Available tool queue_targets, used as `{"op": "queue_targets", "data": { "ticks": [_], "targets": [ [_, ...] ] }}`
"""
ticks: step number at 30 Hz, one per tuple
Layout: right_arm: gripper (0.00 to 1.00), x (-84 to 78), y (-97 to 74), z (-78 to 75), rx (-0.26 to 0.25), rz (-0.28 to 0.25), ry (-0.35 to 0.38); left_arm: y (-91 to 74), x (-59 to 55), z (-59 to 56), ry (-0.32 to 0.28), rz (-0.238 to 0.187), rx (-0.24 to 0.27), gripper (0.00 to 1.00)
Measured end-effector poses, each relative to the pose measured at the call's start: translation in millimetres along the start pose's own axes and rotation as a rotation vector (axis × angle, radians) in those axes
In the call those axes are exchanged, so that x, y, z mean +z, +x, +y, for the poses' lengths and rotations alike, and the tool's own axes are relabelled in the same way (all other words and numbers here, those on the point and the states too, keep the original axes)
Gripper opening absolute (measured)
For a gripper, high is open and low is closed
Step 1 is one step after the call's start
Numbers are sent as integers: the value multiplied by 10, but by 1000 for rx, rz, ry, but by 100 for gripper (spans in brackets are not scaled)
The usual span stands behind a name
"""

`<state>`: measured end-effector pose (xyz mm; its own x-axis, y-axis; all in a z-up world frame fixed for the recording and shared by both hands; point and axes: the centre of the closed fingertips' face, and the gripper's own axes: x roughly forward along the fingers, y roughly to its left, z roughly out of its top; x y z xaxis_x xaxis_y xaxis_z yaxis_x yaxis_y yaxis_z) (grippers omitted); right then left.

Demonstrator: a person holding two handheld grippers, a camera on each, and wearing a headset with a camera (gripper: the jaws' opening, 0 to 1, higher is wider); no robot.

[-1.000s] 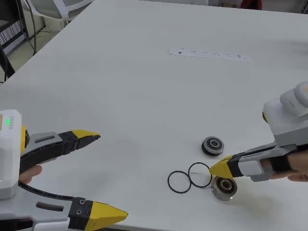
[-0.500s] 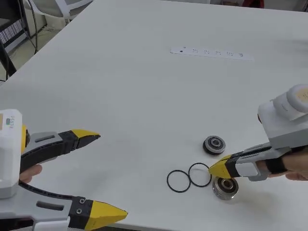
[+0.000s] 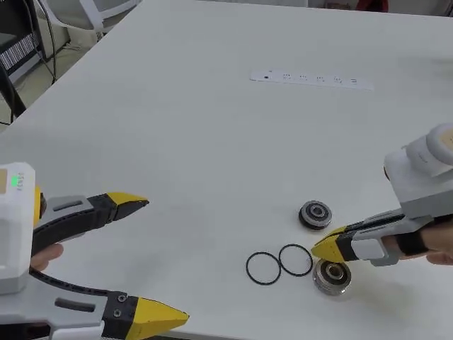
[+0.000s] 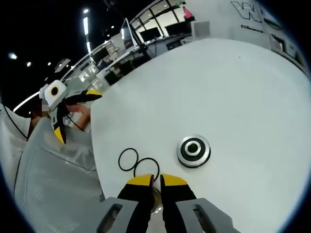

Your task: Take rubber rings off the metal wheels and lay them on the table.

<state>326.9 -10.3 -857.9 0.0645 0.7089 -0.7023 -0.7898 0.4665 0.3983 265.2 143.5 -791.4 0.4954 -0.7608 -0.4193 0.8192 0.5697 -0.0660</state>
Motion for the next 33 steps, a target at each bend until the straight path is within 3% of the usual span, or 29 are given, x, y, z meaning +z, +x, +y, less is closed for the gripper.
{"op": "queue_targets", "data": {
  "ticks": [18,33],
  "targets": [
    [10,12,-600,-48,-57,-114,-30,-79,243,26,54,3,32,92],
    [24,27,-1027,77,-75,-196,-81,-85,402,-28,73,13,39,91]
  ]
}}
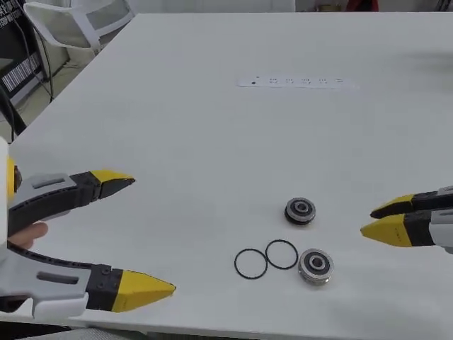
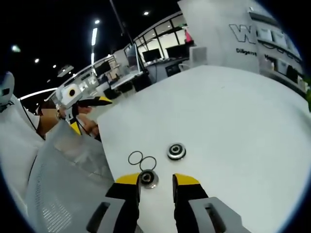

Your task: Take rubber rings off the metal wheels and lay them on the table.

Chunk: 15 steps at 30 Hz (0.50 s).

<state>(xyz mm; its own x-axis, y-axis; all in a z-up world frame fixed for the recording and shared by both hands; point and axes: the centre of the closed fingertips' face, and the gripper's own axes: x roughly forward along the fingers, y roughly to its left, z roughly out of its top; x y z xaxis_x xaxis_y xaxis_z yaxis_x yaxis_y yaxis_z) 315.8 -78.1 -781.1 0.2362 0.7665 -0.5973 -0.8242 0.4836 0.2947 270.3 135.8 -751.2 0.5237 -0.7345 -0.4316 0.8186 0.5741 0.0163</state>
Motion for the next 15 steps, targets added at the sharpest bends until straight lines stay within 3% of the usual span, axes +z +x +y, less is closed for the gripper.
{"op": "queue_targets", "data": {
  "ticks": [15],
  "targets": [
    [32,175,-325,-30,-13,-68,-25,107,358,-57,42,-19,-16,90]
  ]
}}
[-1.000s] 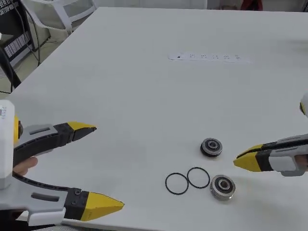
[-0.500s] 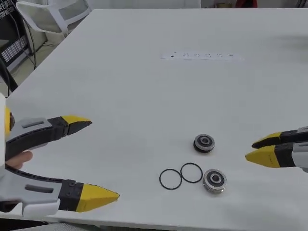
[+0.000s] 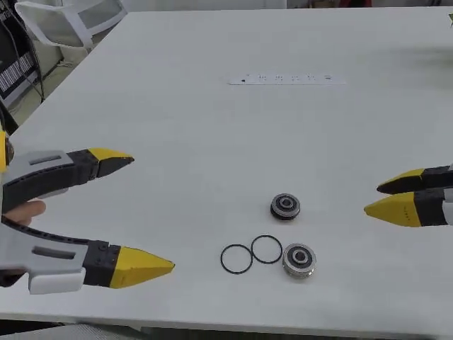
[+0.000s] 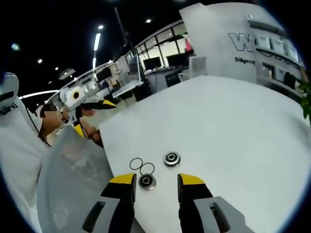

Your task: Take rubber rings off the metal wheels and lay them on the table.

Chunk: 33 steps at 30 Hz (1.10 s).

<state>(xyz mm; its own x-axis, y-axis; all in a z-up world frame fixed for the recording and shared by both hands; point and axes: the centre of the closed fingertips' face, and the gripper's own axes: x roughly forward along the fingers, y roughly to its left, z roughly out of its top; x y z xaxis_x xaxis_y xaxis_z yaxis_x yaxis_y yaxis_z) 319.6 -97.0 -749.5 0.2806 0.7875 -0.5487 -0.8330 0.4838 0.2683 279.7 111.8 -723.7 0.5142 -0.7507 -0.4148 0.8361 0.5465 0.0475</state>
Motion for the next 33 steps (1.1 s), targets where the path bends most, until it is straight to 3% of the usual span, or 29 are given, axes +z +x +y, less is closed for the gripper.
{"op": "queue_targets", "data": {
  "ticks": [8,15,19,22,29,33],
  "targets": [
    [34,20,29,-123,4,-20,-34,182,225,-11,62,1,-25,88],
    [34,33,130,-257,4,-42,-39,425,414,35,94,-31,-49,83],
    [34,35,192,-256,56,-75,10,593,507,77,117,-38,-61,79],
    [34,17,236,-267,51,-82,4,717,562,92,125,-51,-76,76],
    [34,21,381,-310,95,-127,27,1077,562,91,184,-46,-127,68],
    [33,-3,497,-353,99,-113,15,1256,528,73,169,-45,-171,65]
  ]
}}
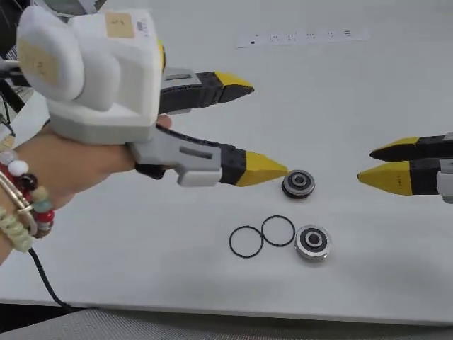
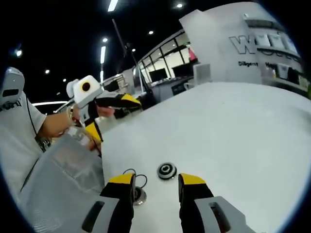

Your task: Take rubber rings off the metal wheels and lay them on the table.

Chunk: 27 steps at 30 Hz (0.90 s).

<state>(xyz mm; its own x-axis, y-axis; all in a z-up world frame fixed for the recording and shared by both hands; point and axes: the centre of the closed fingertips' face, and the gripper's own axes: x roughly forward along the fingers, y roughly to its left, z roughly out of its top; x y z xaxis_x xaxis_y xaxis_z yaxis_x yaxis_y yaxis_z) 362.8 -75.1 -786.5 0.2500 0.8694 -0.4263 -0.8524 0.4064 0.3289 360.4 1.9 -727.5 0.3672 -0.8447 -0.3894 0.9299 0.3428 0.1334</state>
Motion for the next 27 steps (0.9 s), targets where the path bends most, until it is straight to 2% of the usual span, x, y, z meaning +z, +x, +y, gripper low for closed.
{"op": "queue_targets", "data": {
  "ticks": [8,13,17,20,27],
  "targets": [
    [32,-82,219,-81,20,45,-51,265,-106,-2,-34,0,-41,57],
    [30,-139,385,-114,37,70,-81,405,-234,30,-51,14,-63,50],
    [28,-202,503,-131,48,85,-78,490,-358,57,-69,32,-79,44],
    [27,-285,565,-168,38,116,-102,553,-456,62,-79,50,-90,40],
    [25,-360,659,-197,38,137,-124,698,-607,61,-84,65,-103,33]
  ]
}}
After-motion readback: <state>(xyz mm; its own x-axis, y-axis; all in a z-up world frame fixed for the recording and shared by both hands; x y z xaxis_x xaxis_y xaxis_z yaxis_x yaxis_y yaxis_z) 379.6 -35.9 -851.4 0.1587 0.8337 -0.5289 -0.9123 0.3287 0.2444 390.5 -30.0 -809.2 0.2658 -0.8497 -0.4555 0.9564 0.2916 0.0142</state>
